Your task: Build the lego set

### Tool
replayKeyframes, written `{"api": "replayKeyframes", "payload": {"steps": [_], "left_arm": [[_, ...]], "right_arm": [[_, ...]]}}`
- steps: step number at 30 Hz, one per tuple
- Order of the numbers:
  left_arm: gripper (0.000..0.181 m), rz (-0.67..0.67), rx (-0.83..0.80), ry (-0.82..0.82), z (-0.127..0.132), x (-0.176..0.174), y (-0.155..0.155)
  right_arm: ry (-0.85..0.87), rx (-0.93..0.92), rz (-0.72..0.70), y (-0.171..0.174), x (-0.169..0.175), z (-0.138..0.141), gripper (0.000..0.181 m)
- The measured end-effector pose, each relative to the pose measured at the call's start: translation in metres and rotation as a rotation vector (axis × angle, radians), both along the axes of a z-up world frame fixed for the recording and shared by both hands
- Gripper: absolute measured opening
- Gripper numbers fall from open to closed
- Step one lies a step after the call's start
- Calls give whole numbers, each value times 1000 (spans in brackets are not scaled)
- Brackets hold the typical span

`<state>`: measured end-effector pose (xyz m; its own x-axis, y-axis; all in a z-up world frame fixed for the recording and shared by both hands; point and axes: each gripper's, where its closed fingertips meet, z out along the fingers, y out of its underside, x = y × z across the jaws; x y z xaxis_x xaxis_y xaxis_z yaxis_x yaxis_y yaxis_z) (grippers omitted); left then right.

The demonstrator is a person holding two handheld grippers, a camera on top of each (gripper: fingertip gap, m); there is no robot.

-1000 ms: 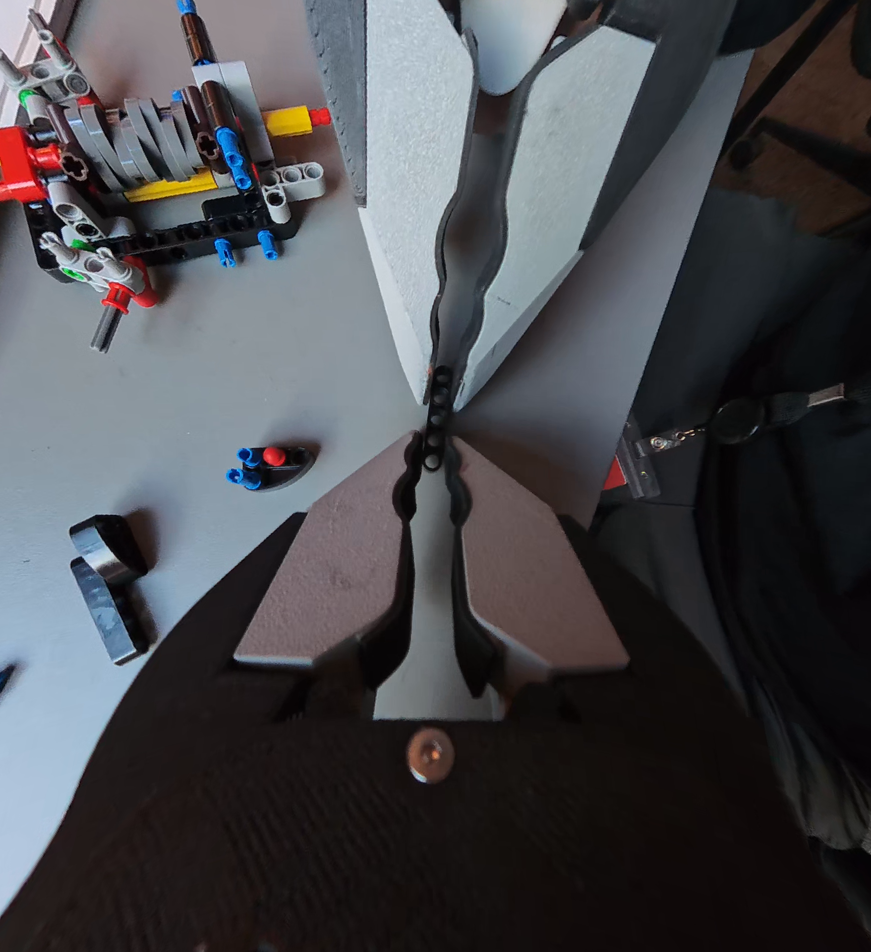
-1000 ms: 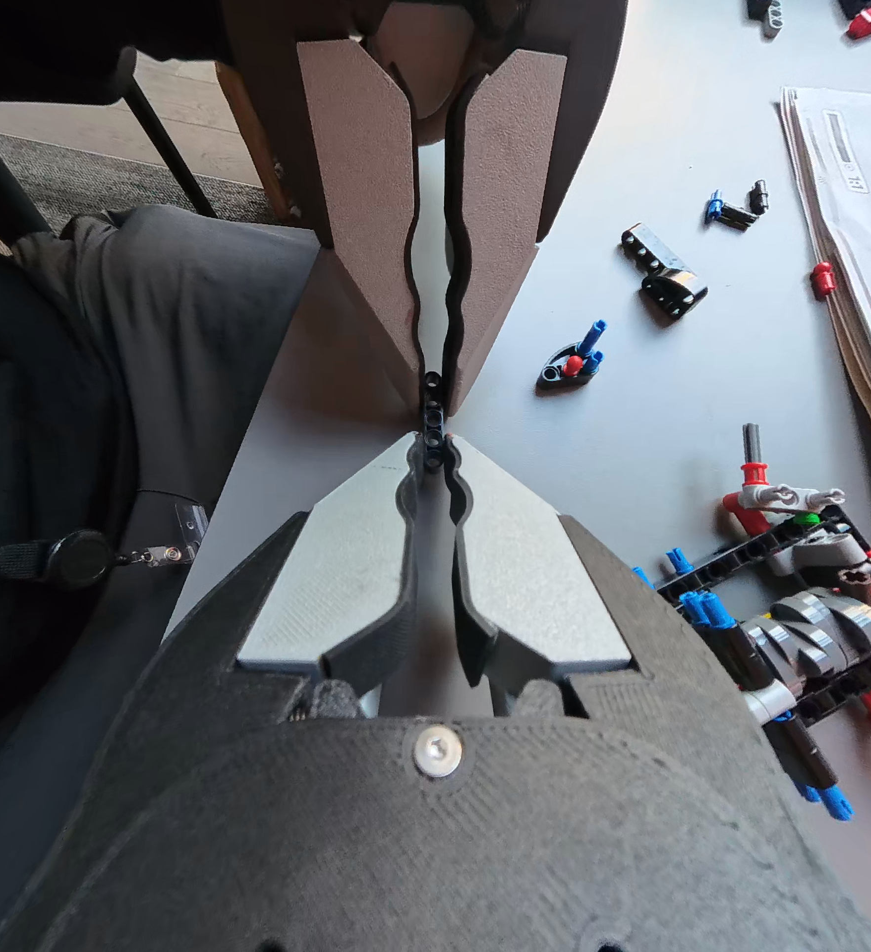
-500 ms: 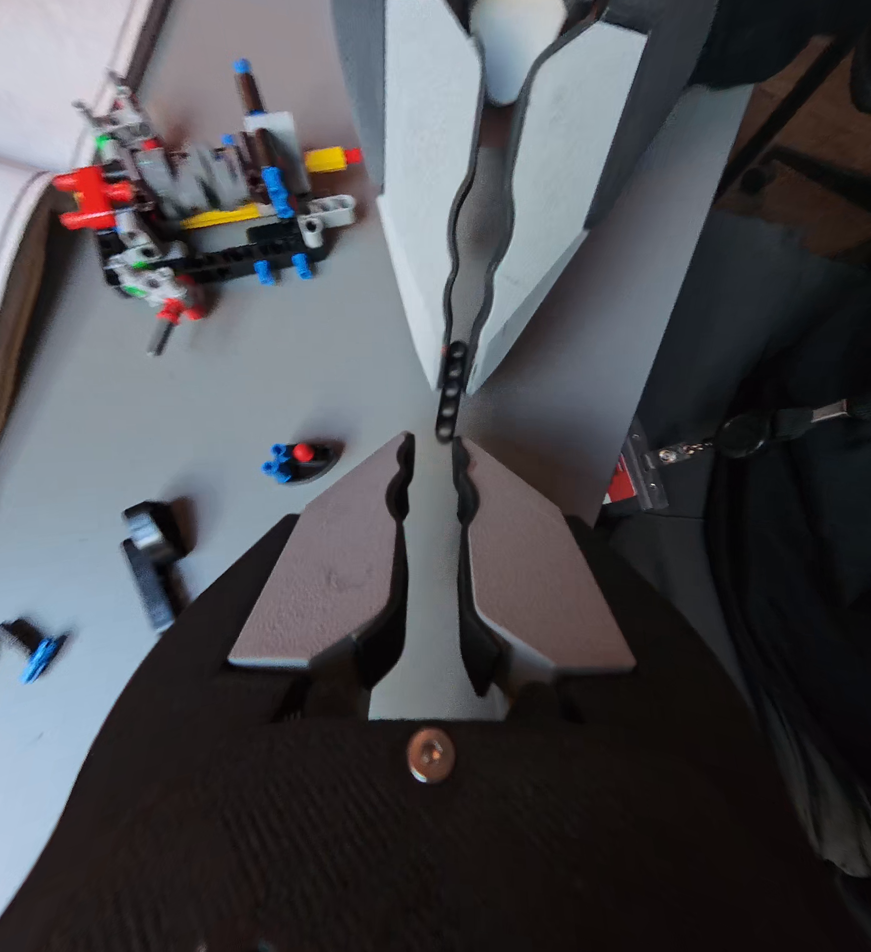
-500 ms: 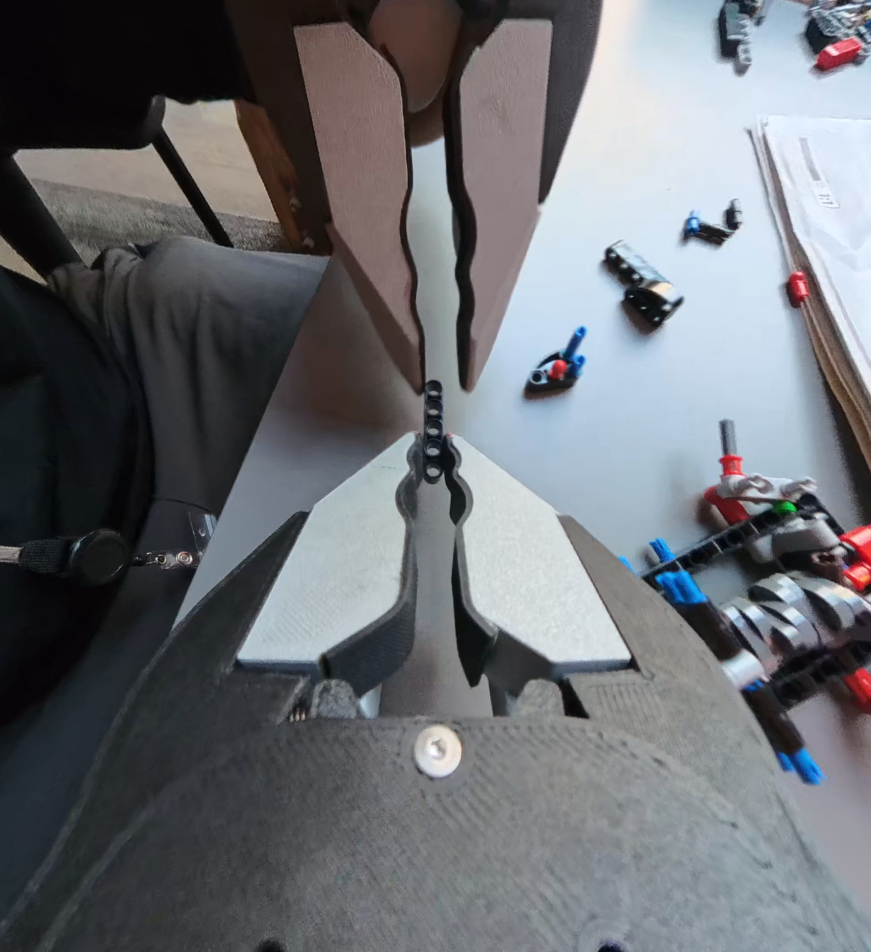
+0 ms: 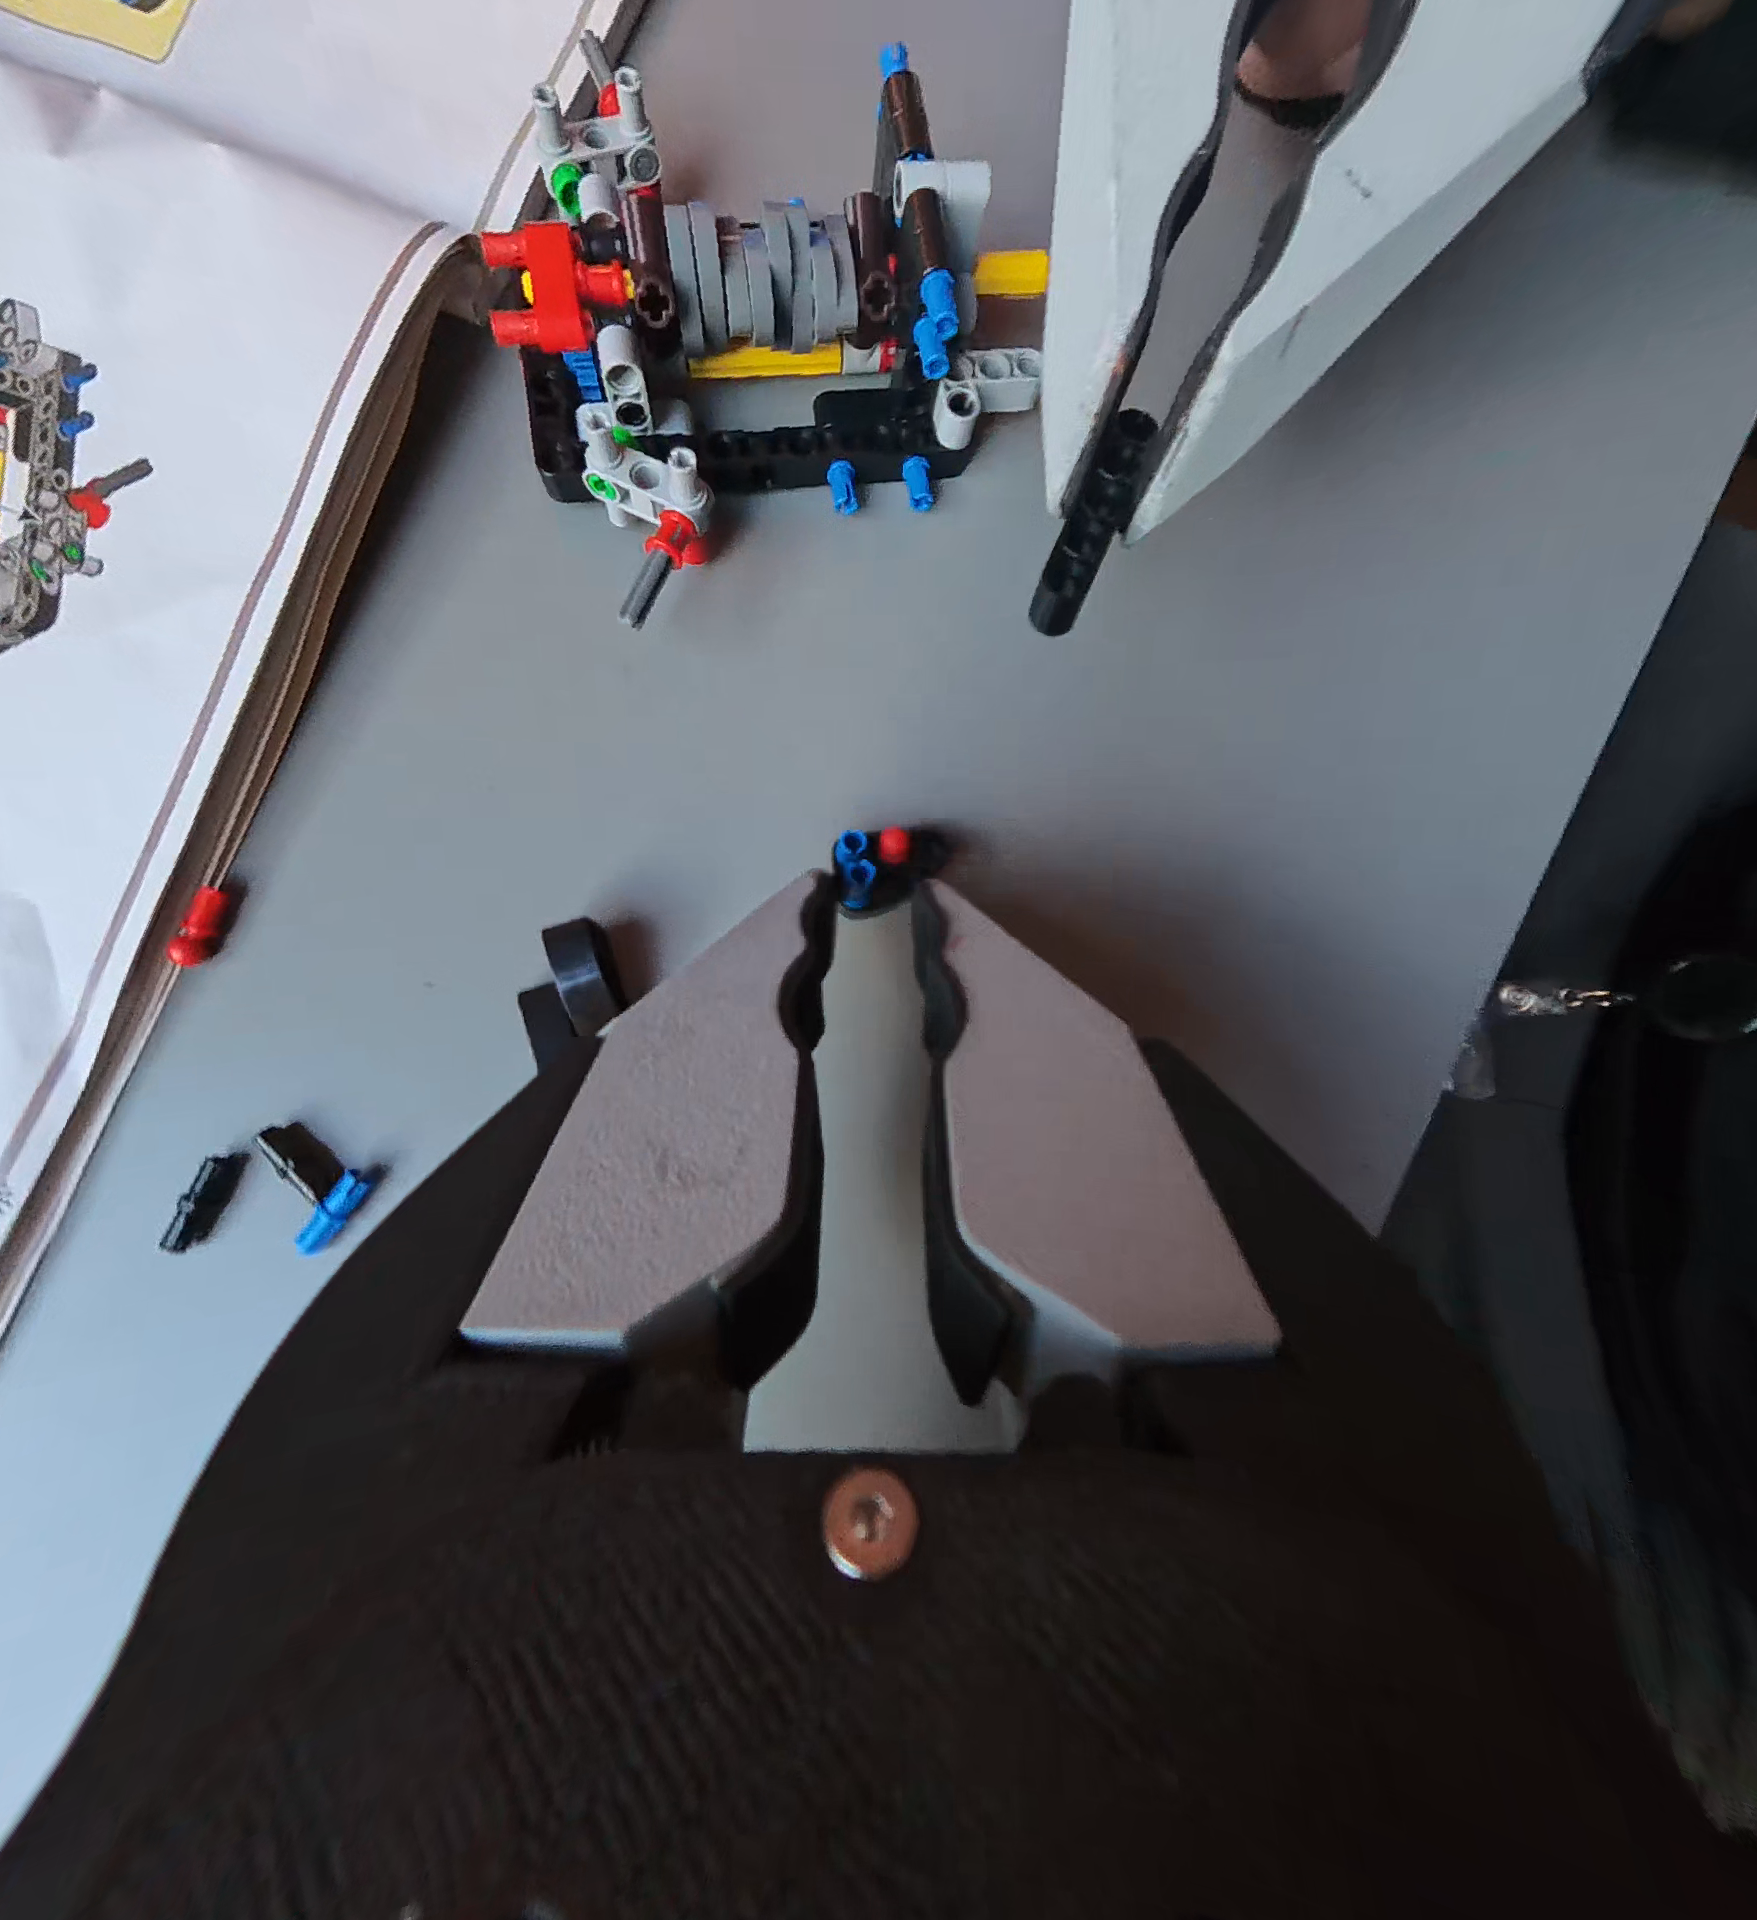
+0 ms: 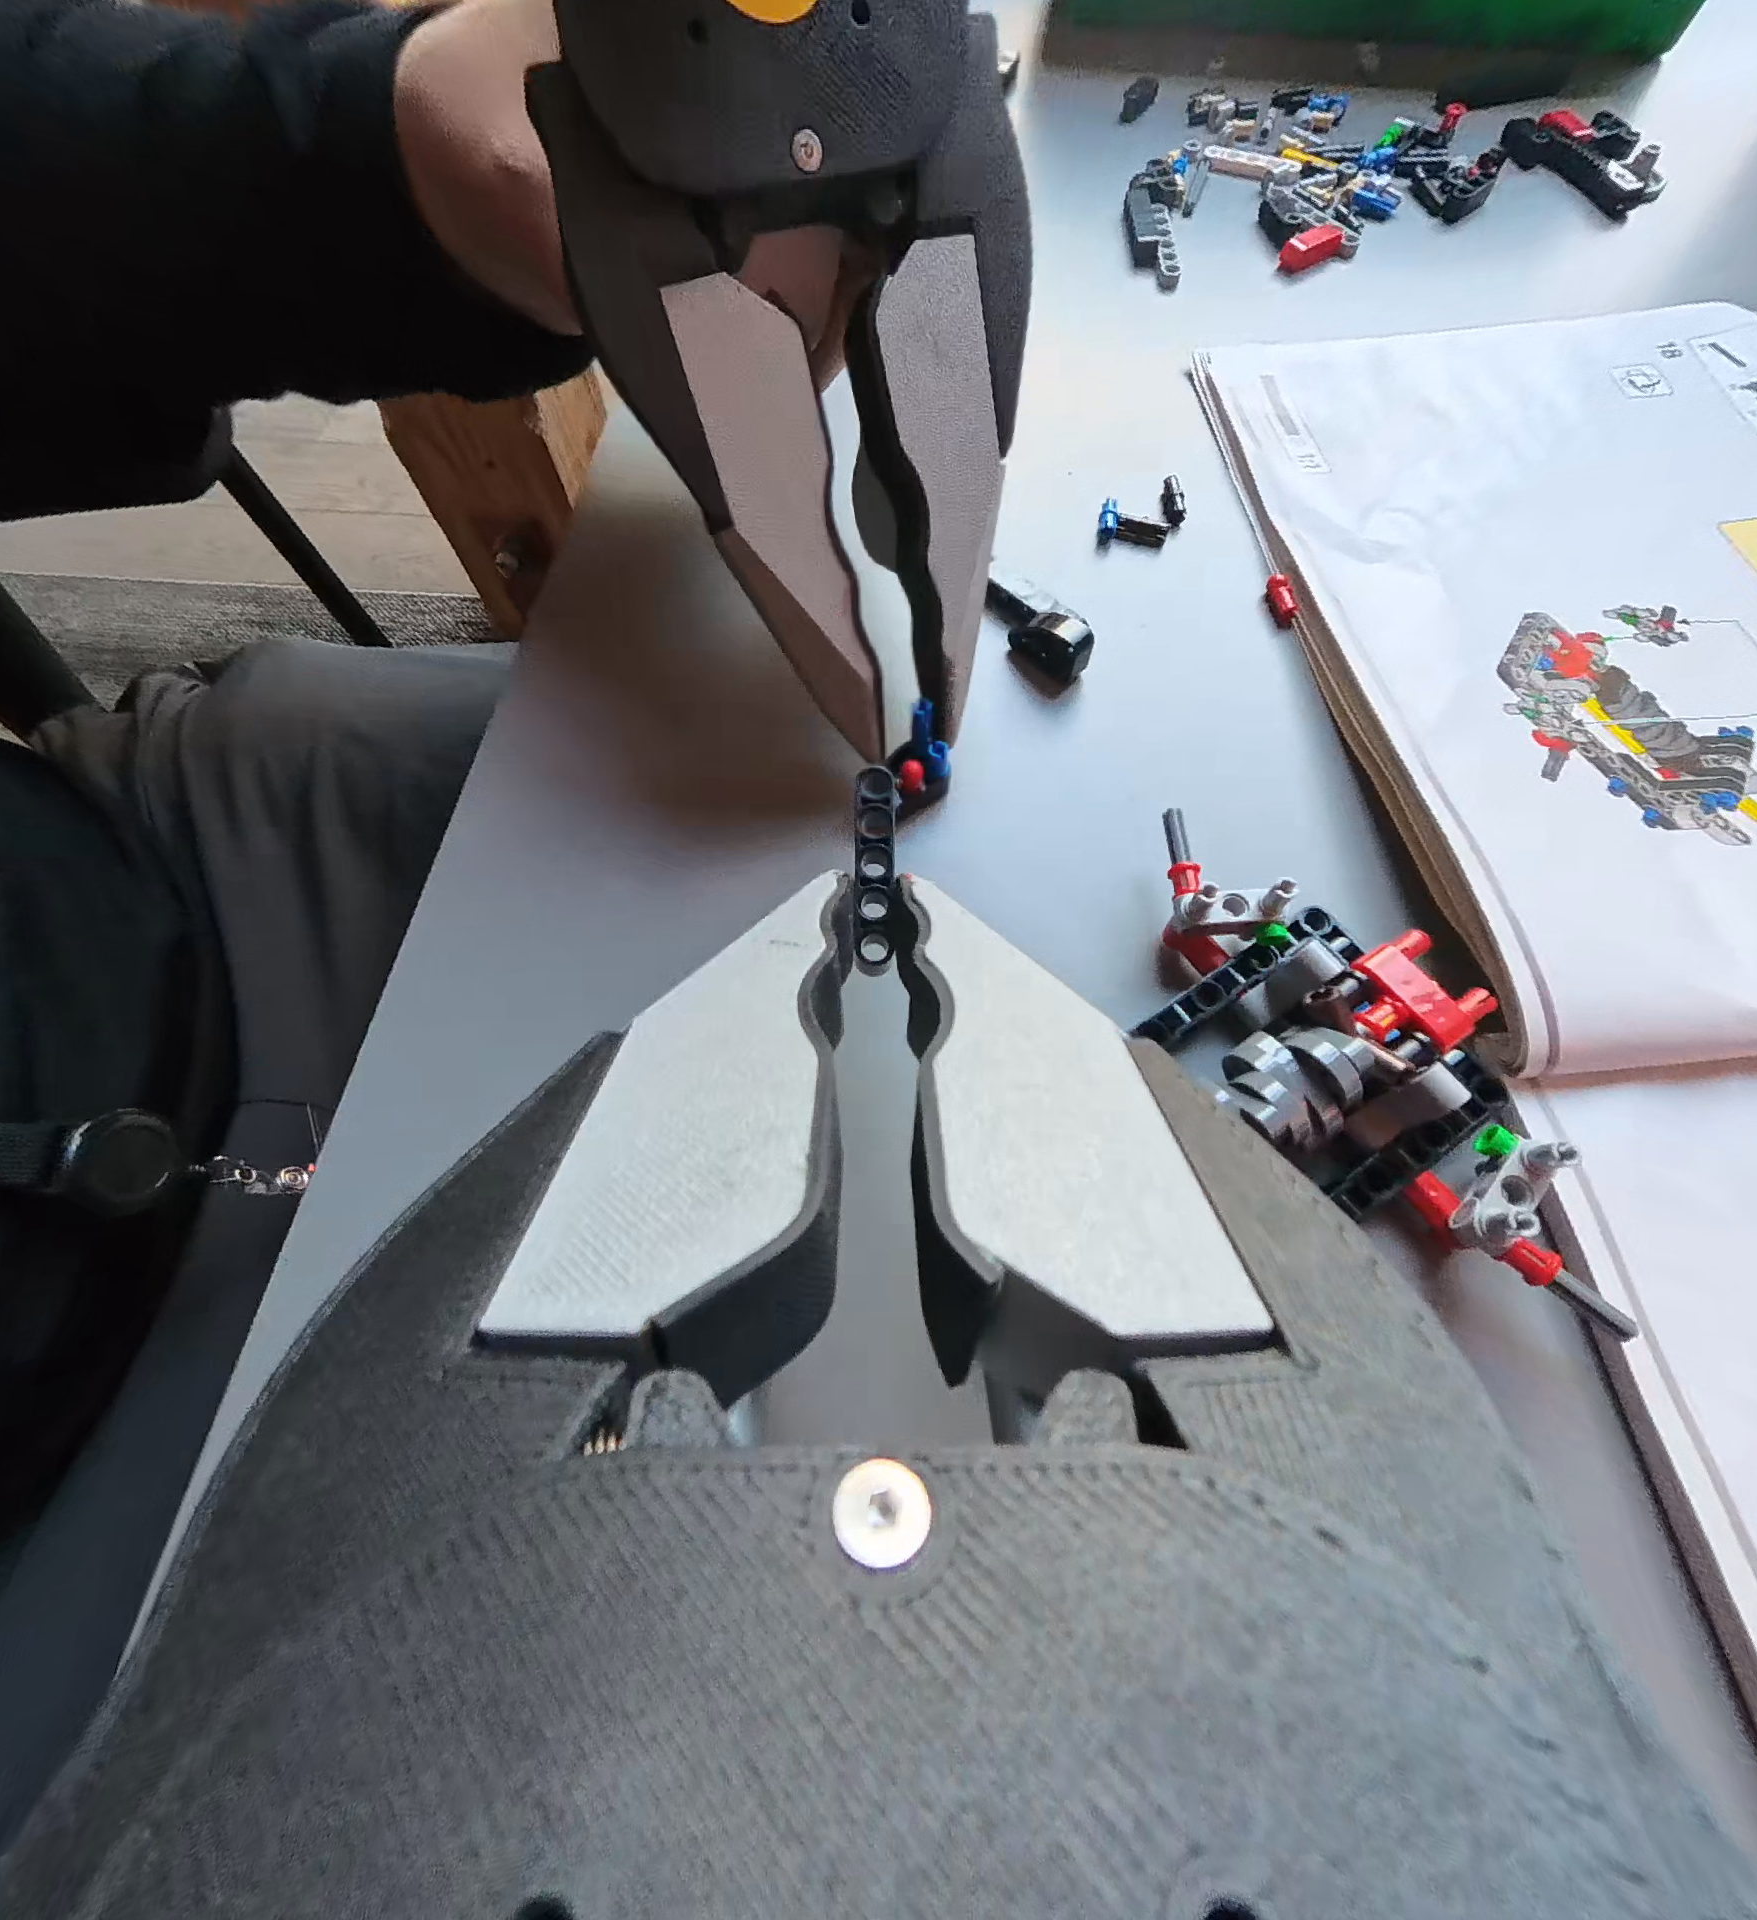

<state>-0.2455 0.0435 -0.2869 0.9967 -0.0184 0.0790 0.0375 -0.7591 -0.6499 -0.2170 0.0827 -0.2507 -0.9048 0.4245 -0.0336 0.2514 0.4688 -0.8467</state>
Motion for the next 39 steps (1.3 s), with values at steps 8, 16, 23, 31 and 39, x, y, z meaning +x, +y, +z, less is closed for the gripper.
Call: {"api": "replayKeyframes", "payload": {"steps": [8,16,23,31,39], "left_arm": [[0,-117,-10,-47,-7,6,10],[26,-68,20,-73,6,6,3],[25,-80,-12,23,-6,6,16],[41,-298,-32,-38,-4,23,10],[38,-283,-79,52,-7,8,-5]], "right_arm": [[19,111,33,0,-7,-5,5],[-24,225,-54,4,-29,-24,5],[1,392,-62,-9,-24,-40,5],[-13,378,26,-18,3,-41,5],[-66,340,77,-23,19,-43,5]]}}
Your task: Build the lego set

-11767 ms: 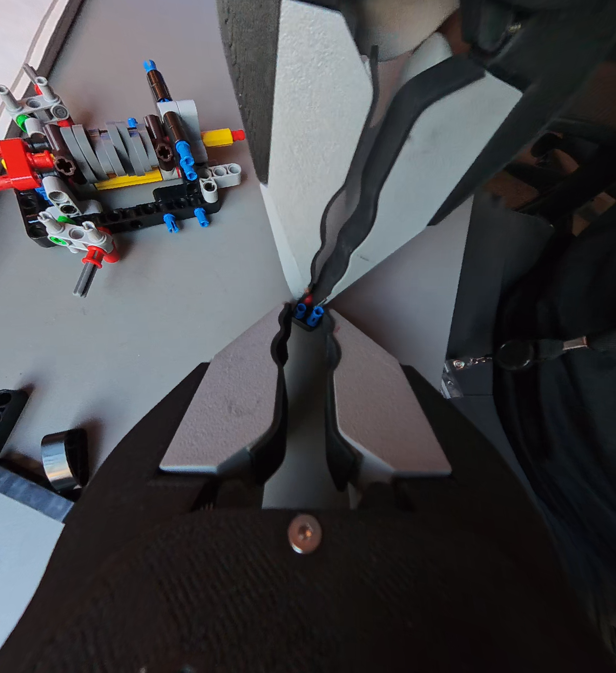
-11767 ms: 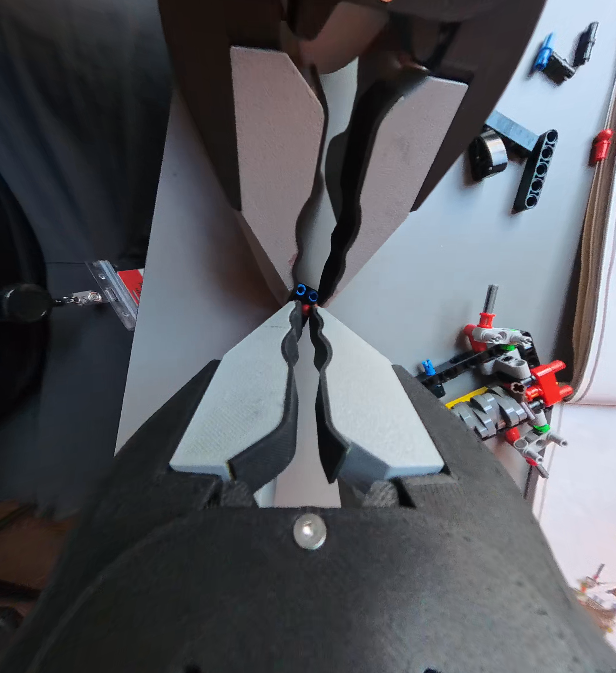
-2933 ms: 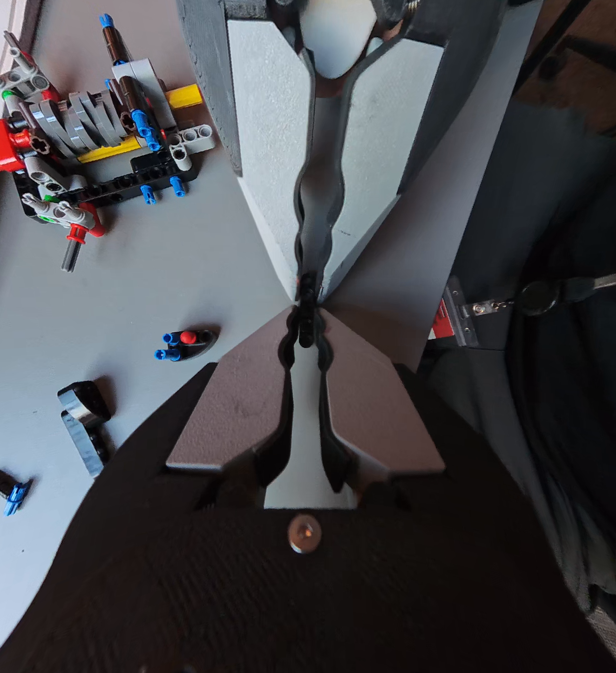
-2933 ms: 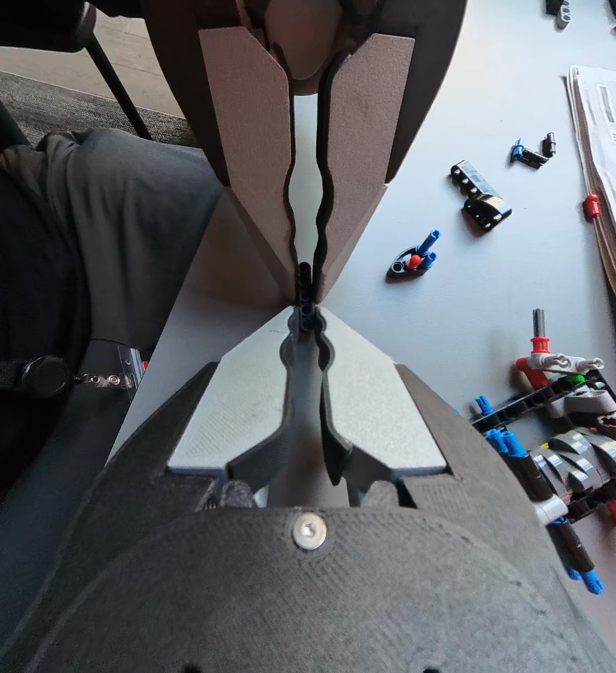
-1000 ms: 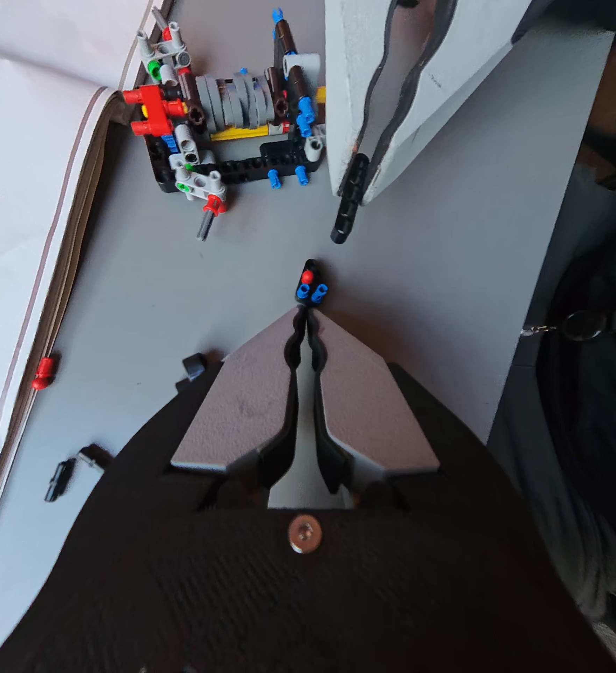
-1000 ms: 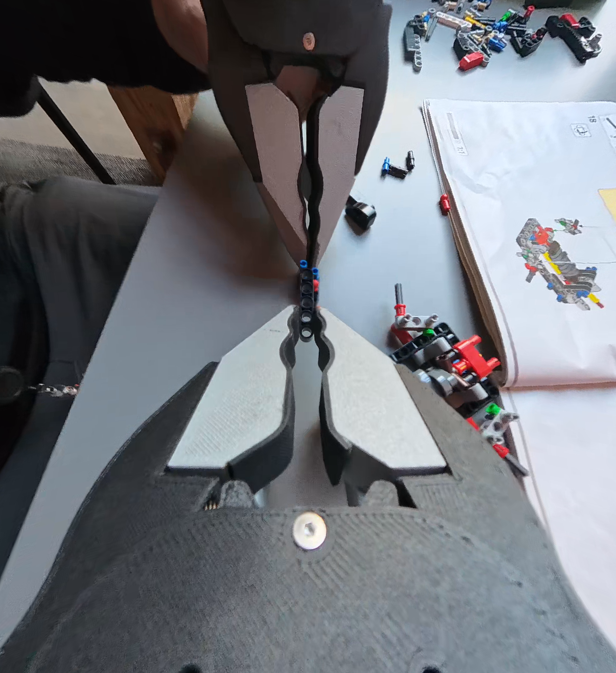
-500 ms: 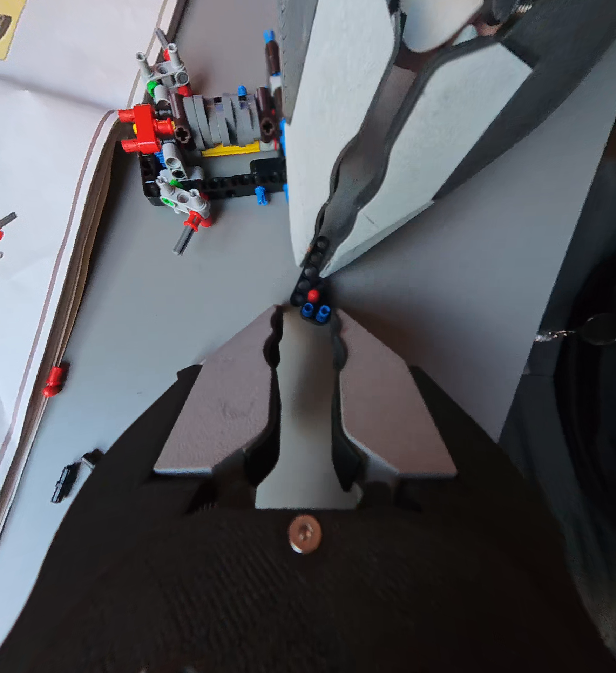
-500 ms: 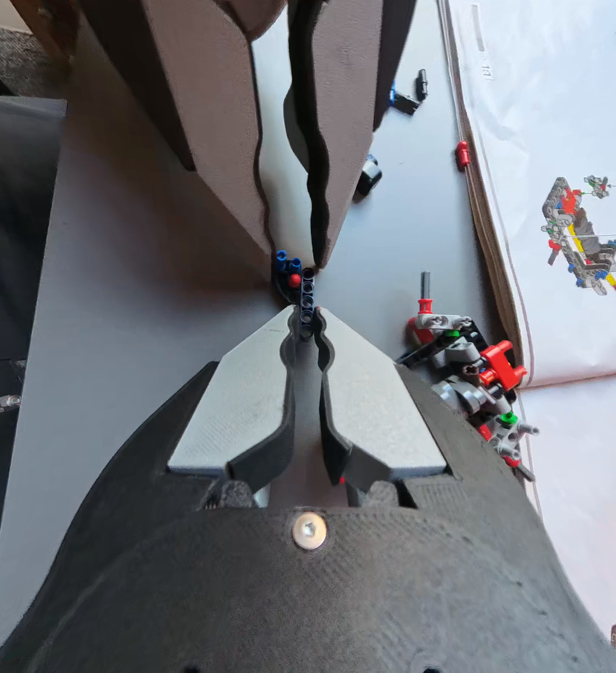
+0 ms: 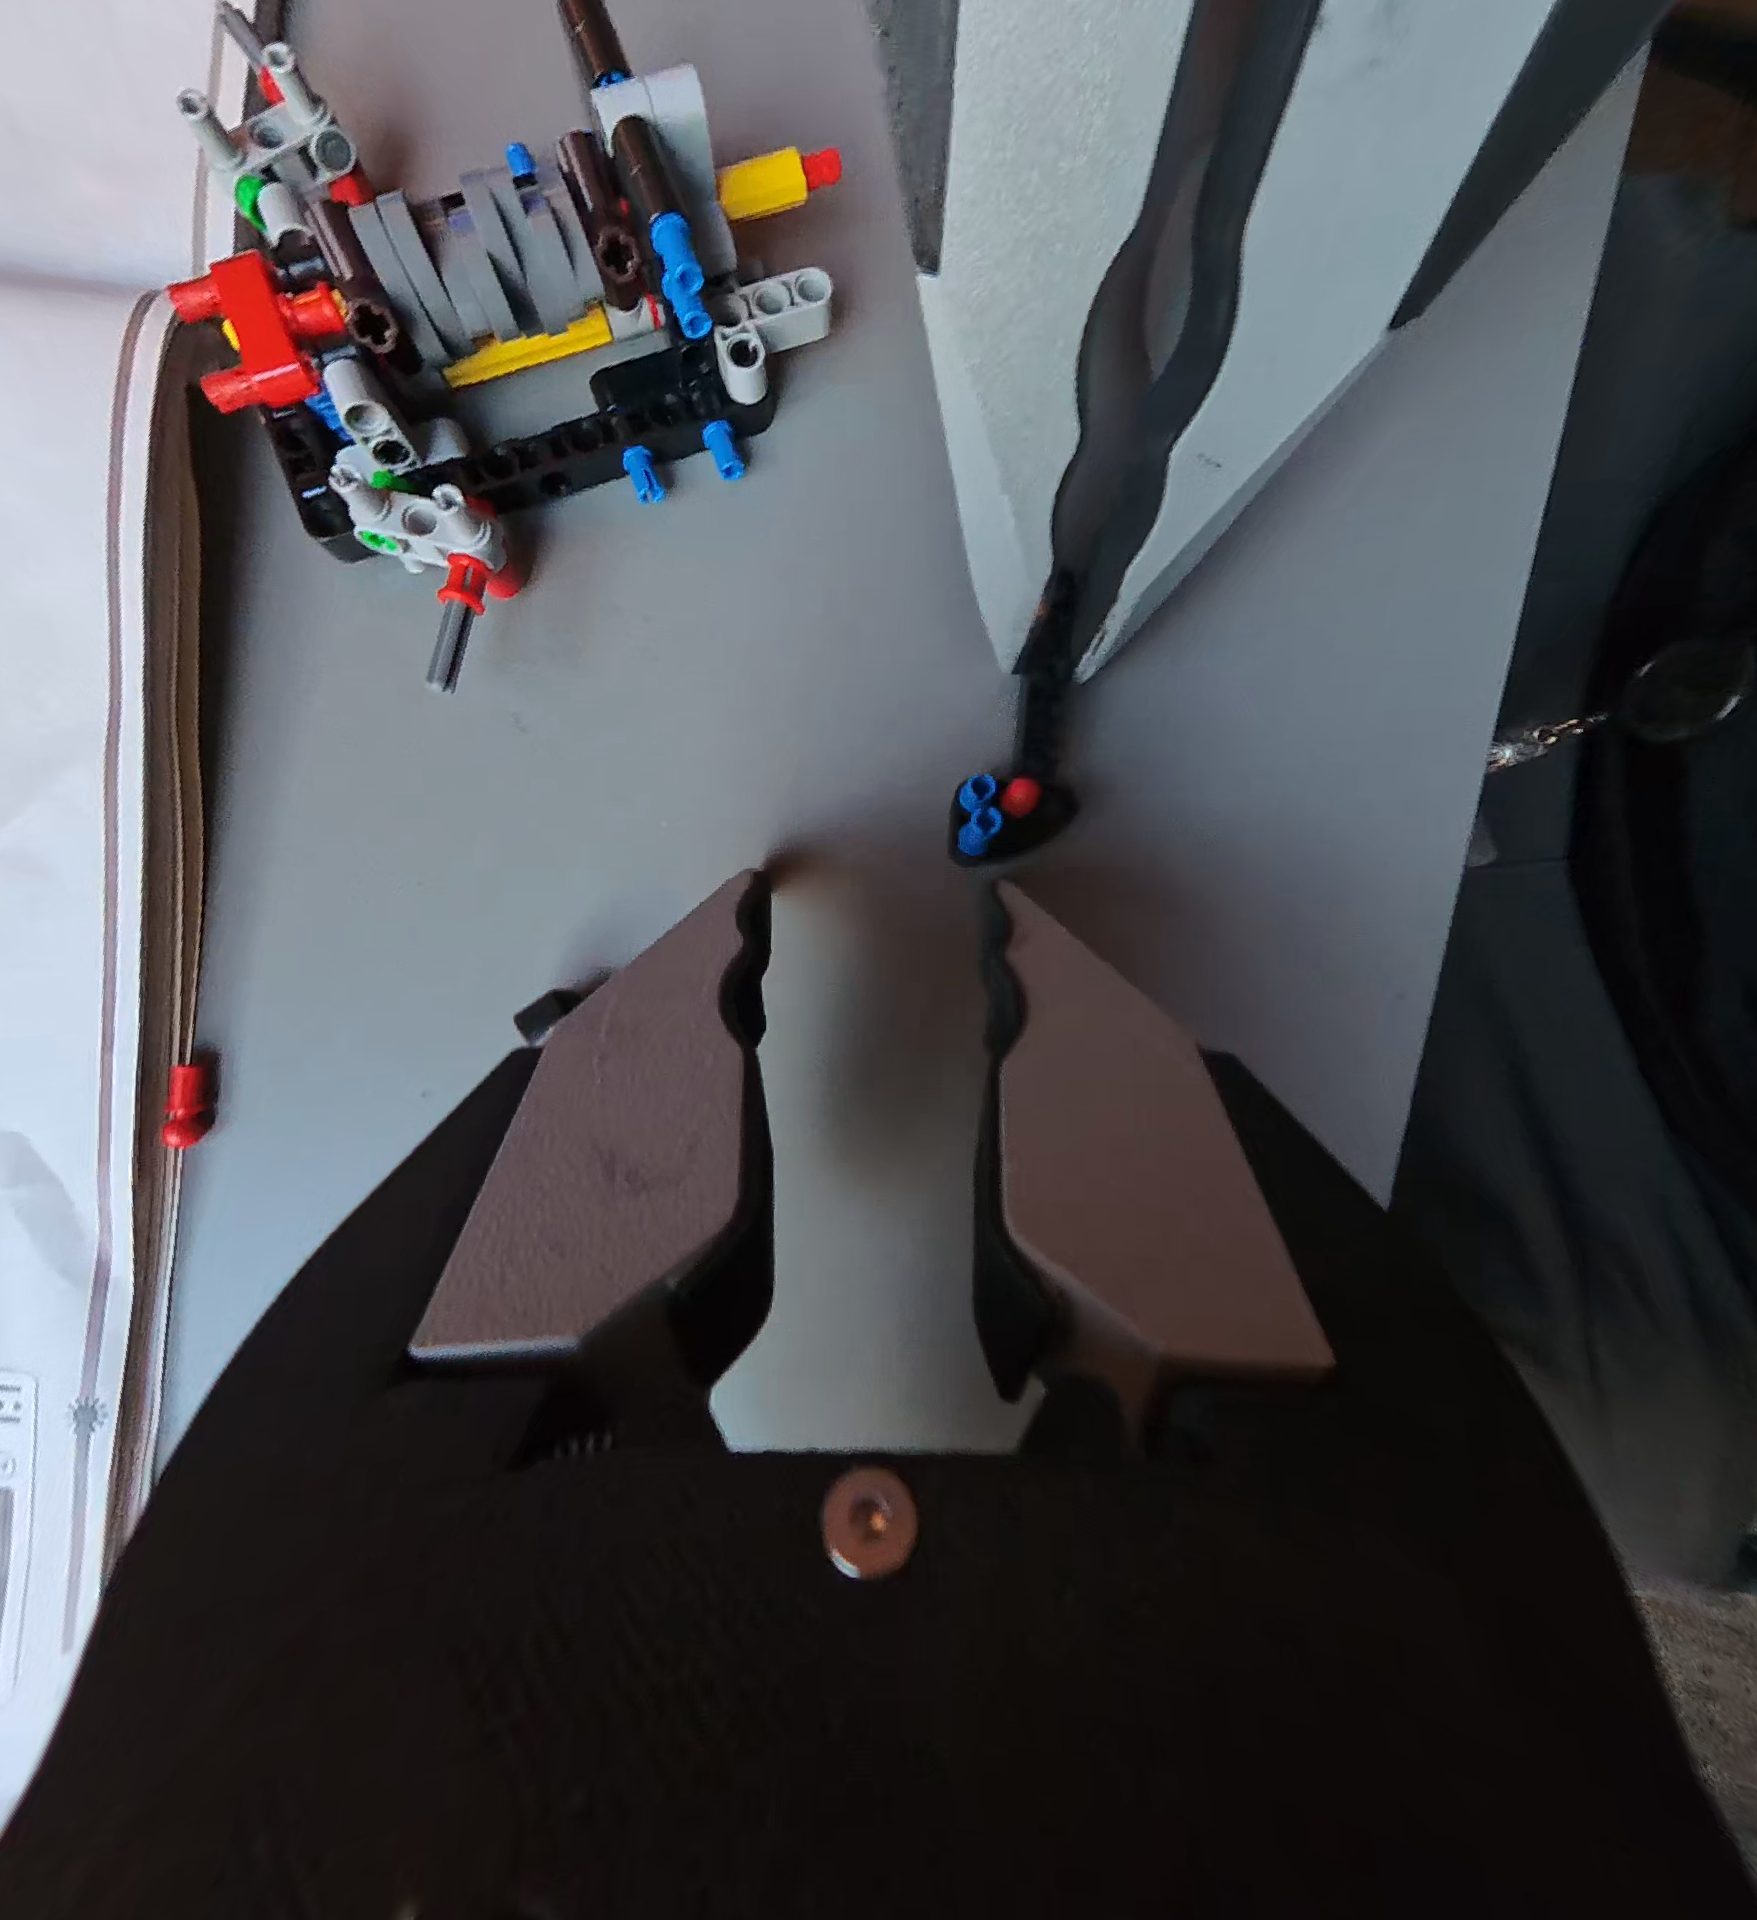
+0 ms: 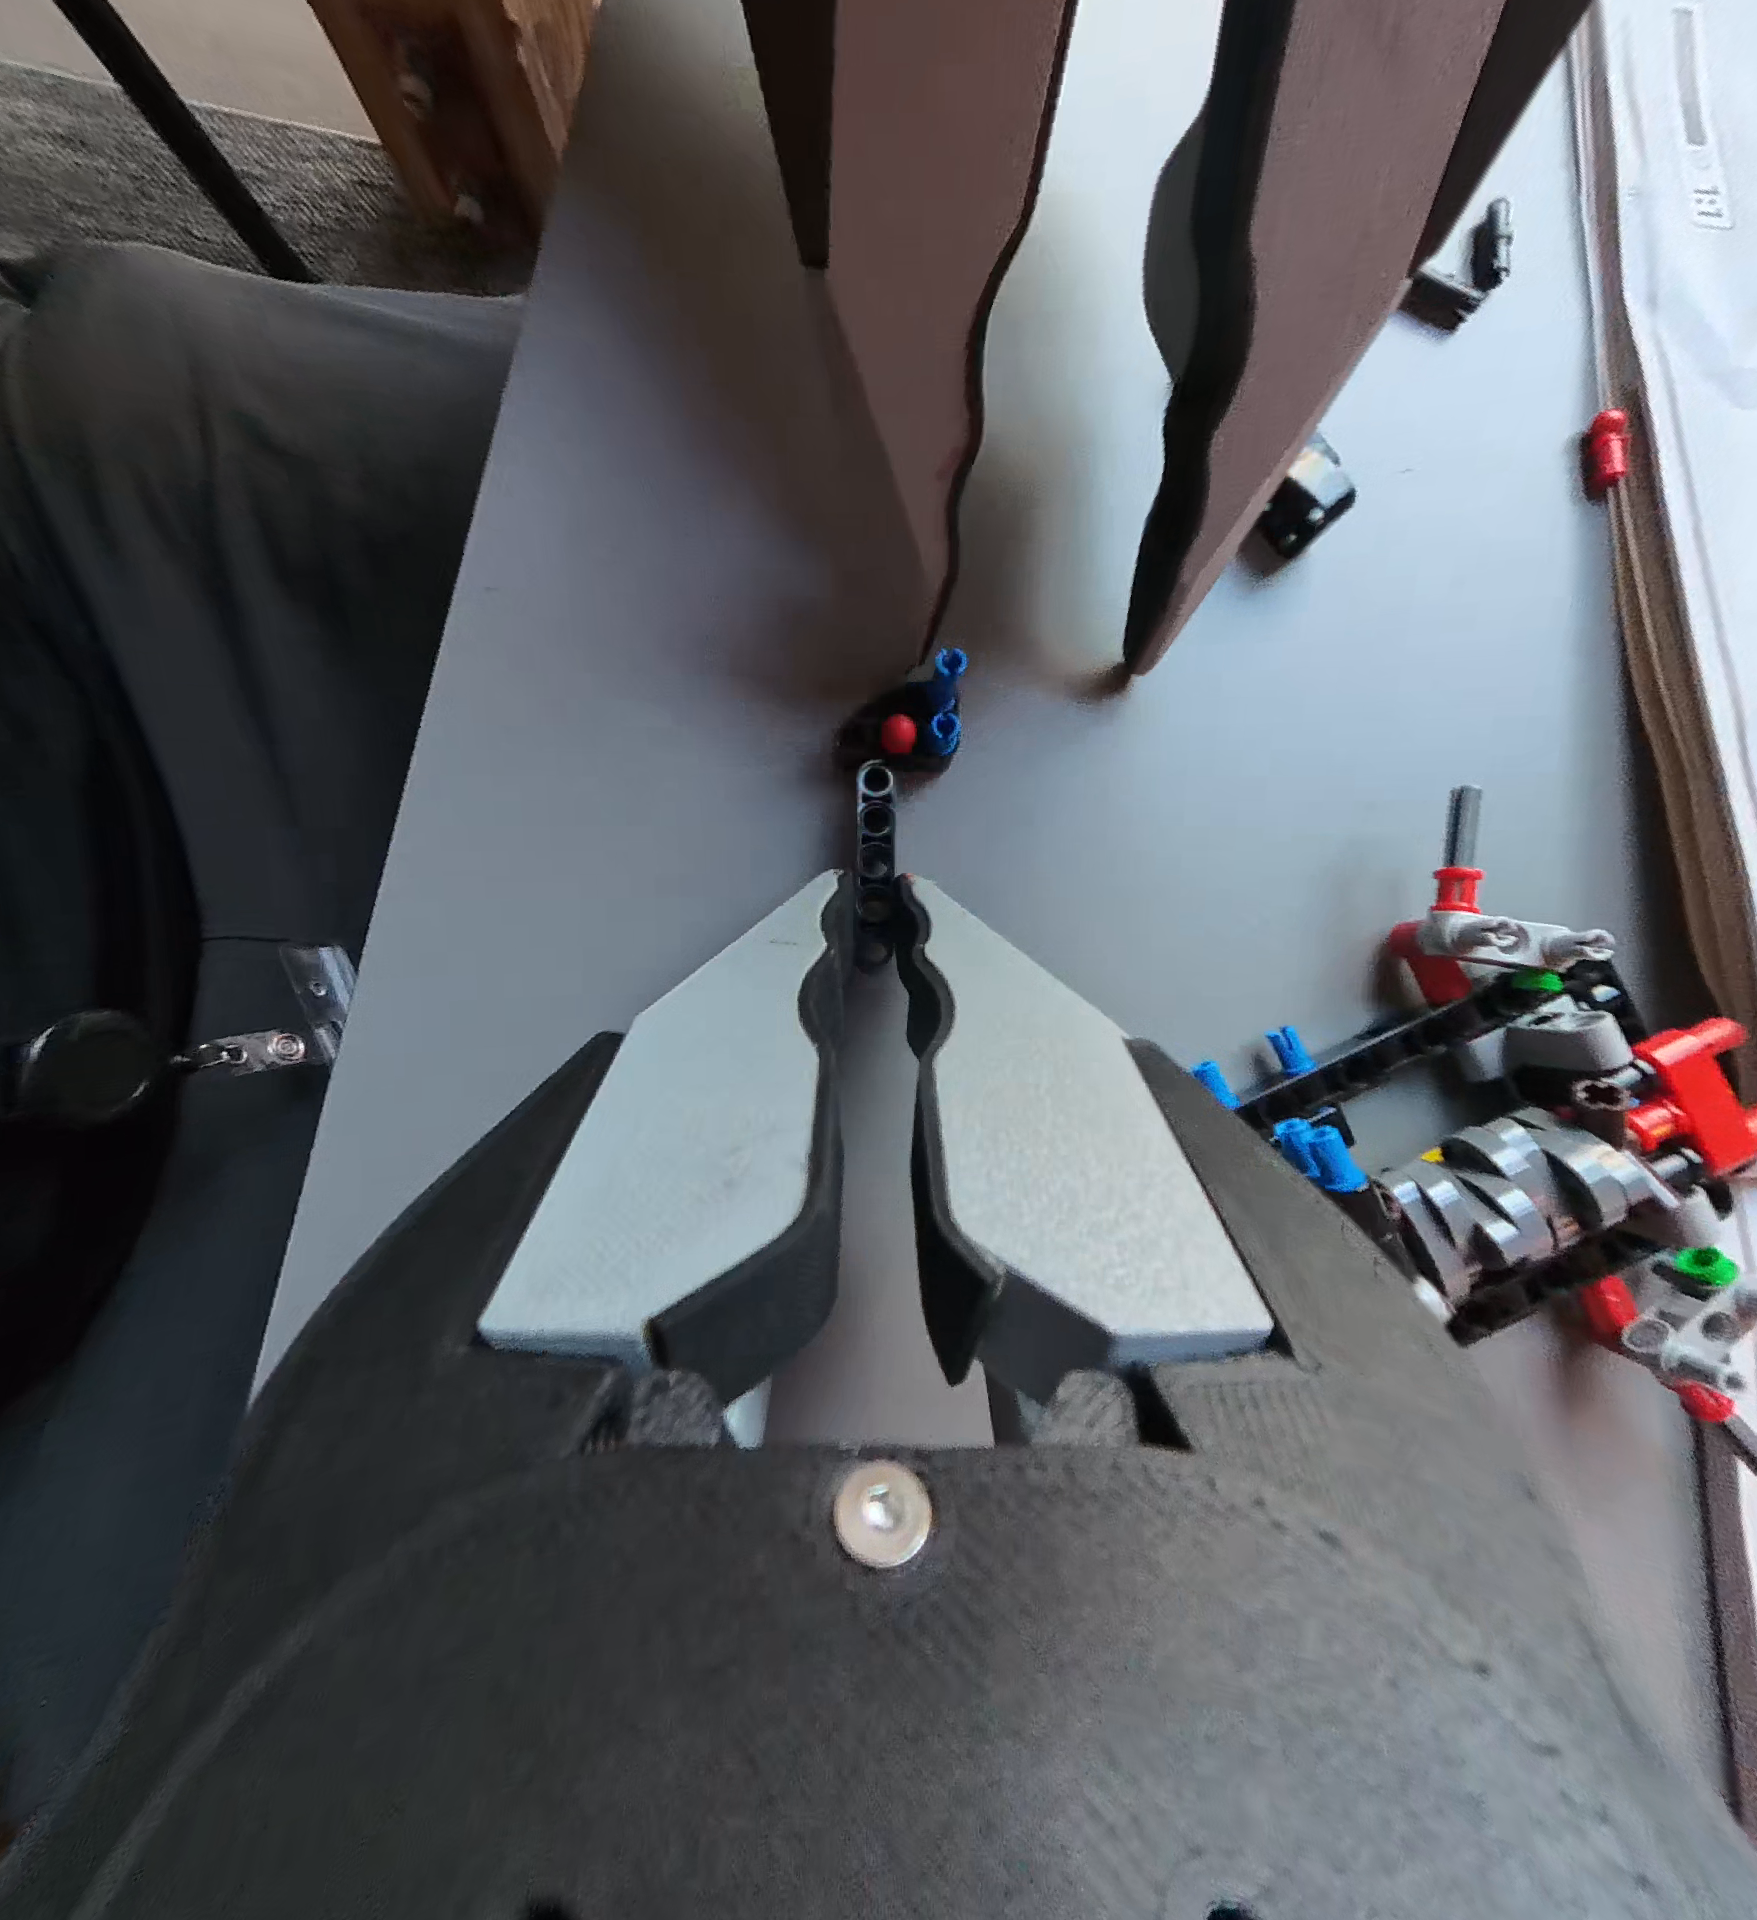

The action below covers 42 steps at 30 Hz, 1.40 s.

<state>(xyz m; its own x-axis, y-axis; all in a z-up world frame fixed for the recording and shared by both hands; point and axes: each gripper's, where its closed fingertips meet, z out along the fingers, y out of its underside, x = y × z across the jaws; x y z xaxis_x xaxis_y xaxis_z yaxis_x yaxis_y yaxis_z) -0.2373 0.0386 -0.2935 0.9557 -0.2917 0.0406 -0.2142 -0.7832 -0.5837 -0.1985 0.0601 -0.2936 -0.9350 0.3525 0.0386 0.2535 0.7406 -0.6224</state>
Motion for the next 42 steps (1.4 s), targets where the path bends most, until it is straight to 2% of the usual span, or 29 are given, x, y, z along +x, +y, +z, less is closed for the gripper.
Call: {"api": "replayKeyframes", "payload": {"steps": [4,11,16,20,24,29,36,42], "left_arm": [[37,36,15,-4,0,2,-5],[28,94,65,16,9,6,-12],[18,114,135,-19,28,14,-1],[16,92,153,-13,33,21,4],[5,82,167,-9,31,21,4],[5,77,183,-3,28,21,4],[4,79,263,-67,35,25,7],[4,68,275,-75,34,28,9]], "right_arm": [[-12,-13,-2,2,0,0,5],[-42,-135,-43,8,-6,16,5],[-33,-206,-45,-3,-13,30,5],[7,-167,-31,-10,-16,32,5],[28,-116,-7,-12,-15,29,5],[42,-103,-4,-11,-16,28,5],[62,-219,-8,-12,-15,34,10],[61,-270,16,-15,-11,35,5]]}}
